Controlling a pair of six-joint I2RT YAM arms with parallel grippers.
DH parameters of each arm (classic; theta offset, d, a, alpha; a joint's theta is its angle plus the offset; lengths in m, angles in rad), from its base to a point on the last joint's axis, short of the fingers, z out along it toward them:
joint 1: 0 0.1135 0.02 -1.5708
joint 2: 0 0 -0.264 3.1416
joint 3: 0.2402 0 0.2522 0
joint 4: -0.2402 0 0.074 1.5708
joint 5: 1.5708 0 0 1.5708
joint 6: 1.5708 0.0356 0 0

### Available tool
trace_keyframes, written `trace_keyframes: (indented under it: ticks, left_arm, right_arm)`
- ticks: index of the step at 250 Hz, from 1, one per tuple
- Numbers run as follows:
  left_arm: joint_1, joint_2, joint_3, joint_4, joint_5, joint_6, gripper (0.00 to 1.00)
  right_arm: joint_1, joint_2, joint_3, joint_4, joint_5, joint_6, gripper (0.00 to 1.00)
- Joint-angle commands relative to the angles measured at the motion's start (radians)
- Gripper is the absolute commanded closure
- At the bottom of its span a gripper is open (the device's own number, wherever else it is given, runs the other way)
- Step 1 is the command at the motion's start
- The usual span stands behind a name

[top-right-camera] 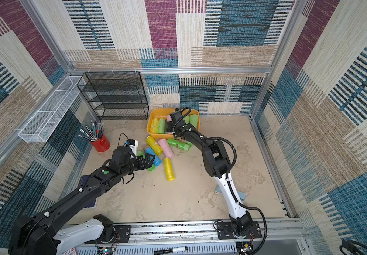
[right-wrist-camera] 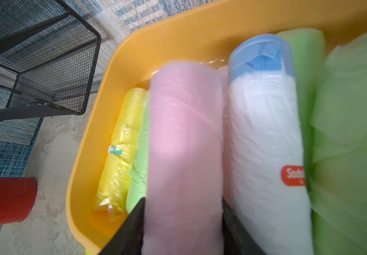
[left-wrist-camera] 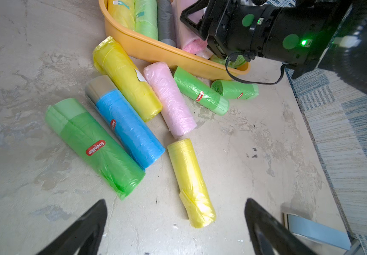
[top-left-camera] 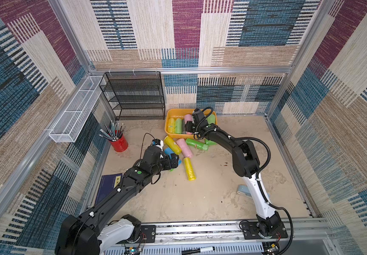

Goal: Put the roll of trash bags into the storage box
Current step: Place the roll of trash bags in the storage box.

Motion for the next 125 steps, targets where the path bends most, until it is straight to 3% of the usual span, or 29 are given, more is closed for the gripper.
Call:
trace_keyframes:
  ticks: [1,61,115,125]
  left_arm:
    - [0.001,0.006,0.003,-0.005,-0.007,0.025,0.02]
    - [0.0,0.034,0.019,-0.017,0.002,0.029,0.01]
    - [0.001,0.034,0.035,-0.029,0.011,0.026,0.01]
    - [0.001,0.034,0.038,-0.03,0.015,0.026,0.01]
  right_arm:
    - [-0.002,-0.021,0.012,0.017,0.007,-0.001,0.45]
    - [0.0,-0.084,-0.001,0.019,-0.021,-0.014,0.37]
    - [-0.002,-0.22,-0.106,0.062,-0.012,-0.03,0.01]
    - [-0.002,-0.257,-0.146,0.082,-0.01,-0.034,0.01]
